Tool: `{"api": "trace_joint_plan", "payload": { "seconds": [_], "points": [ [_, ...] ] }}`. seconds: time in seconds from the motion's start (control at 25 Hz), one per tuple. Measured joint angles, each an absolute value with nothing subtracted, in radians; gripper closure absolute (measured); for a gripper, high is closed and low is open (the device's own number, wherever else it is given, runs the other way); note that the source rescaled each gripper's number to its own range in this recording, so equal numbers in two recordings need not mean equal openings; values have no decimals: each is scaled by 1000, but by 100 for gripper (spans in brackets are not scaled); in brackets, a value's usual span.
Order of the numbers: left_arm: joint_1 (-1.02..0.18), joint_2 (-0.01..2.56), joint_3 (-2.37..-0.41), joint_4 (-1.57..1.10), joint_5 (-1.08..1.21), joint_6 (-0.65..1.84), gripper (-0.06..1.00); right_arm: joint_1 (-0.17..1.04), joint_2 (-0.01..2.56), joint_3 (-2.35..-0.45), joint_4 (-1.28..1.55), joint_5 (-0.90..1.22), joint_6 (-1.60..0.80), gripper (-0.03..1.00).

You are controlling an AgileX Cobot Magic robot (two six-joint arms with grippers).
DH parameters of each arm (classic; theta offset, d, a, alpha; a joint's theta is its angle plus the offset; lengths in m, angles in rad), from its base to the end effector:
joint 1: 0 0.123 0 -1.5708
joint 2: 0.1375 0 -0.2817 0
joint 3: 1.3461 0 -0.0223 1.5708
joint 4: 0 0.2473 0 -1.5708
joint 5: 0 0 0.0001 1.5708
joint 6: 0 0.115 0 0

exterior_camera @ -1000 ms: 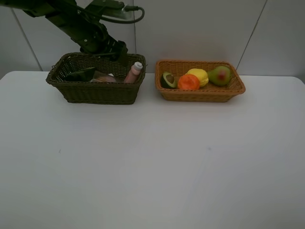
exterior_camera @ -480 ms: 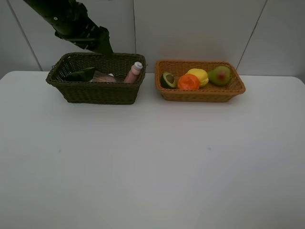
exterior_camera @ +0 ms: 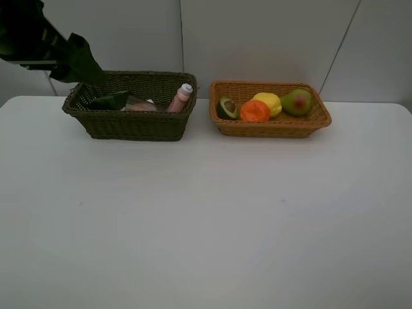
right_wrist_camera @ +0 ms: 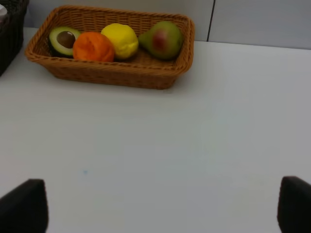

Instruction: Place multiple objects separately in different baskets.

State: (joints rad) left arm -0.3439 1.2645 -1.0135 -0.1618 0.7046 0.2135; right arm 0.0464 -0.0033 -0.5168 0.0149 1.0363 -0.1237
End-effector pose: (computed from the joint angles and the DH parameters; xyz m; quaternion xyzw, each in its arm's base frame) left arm 0.2545 -0.1039 0.2955 0.2192 0.9107 -0.0925 0.3376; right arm 0.0156 0.0022 0.2722 -0.0717 0.8383 -0.0134 0.5403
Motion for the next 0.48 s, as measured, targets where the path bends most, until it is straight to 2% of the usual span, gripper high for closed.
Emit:
{"api": "trace_joint_plan", "payload": {
  "seconds": [0.48],
  "points": [
    [-344,871,-773,-142,803,191,-5,46,-3,-517,15,1036,-124,-3]
  ]
}}
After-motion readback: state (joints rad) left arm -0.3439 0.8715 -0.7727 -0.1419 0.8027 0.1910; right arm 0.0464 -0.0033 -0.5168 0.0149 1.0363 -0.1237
